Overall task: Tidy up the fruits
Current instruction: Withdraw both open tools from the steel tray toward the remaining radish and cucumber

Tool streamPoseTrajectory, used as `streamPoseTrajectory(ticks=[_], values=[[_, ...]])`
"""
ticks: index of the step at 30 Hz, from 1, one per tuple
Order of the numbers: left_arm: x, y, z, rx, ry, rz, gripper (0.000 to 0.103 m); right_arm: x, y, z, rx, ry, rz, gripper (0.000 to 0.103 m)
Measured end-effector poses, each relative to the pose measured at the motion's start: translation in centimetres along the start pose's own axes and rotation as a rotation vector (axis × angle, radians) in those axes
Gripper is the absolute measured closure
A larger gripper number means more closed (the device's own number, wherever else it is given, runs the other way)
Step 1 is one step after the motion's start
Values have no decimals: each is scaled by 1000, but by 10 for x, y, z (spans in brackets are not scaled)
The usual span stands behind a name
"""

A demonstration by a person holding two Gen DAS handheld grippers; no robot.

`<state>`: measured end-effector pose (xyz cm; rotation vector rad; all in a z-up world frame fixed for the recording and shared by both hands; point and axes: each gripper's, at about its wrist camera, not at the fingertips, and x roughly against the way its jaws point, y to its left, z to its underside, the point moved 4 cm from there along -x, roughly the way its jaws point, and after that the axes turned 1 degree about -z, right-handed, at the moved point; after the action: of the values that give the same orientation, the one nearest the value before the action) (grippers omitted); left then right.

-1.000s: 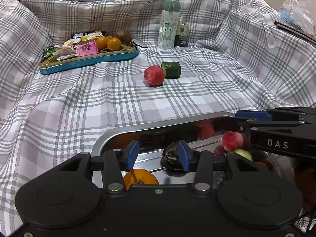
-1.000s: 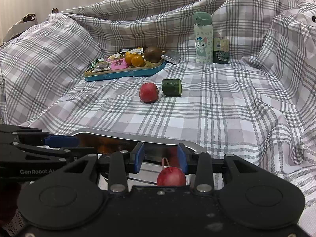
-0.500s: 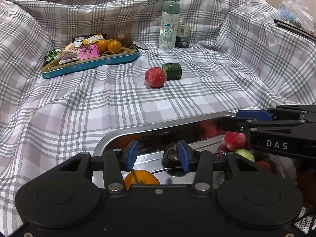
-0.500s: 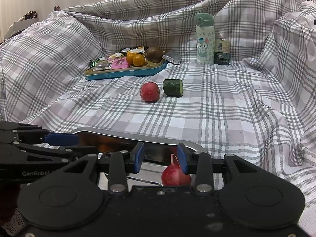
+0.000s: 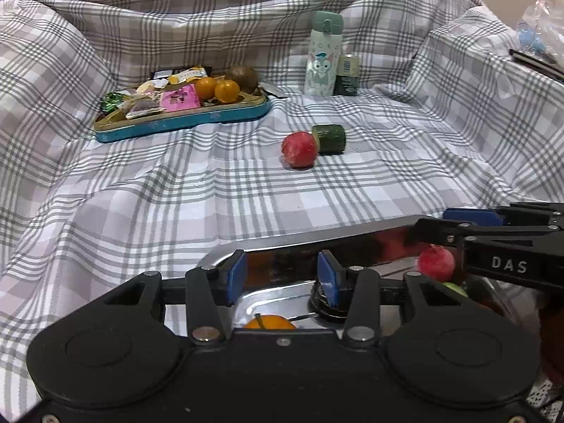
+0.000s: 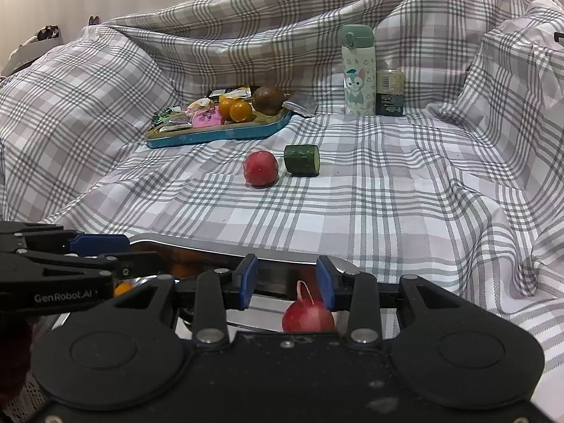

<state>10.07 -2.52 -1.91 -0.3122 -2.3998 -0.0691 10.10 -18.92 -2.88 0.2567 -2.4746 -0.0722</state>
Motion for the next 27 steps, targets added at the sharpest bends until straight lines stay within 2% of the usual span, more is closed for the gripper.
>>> streamPoseTrajectory(ticks=[7, 17, 27], values=[[-7, 8, -12, 28, 33, -59, 51, -7, -4, -11, -27, 12, 2, 64], [-32, 14, -42, 21, 68, -112, 51, -30, -12, -40, 48, -35, 46, 65], [-51, 13, -71, 12, 64, -122, 51, -55, -24, -68, 69, -56, 71, 64]])
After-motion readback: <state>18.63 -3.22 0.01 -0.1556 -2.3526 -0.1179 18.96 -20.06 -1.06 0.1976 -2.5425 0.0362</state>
